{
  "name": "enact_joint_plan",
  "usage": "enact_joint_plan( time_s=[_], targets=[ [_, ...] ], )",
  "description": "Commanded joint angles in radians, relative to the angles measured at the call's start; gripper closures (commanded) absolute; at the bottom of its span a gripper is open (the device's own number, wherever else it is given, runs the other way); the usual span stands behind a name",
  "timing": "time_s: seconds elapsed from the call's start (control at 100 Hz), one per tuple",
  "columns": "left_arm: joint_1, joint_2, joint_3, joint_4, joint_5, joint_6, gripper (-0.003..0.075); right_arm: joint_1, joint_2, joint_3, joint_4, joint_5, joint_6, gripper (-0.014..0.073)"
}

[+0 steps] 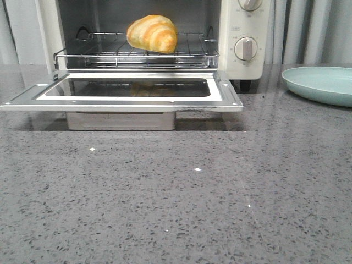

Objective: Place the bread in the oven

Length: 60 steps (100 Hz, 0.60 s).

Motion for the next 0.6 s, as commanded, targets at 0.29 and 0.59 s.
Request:
enact_joint_plan(
  time_s=[0.29,0.59],
  targets=[
    [0.002,-0.028,0.022,-0.004,-0.068,-0.006,0.0742,-0.015,0.024,0.075,-0.102,0.016,0.004,0.0662],
    [0.002,-0.028,0.022,-0.004,-0.068,-0.006,0.0741,-0.37,0.026,0.404,0.345,-0.22,-0.212,0.0662]
  ],
)
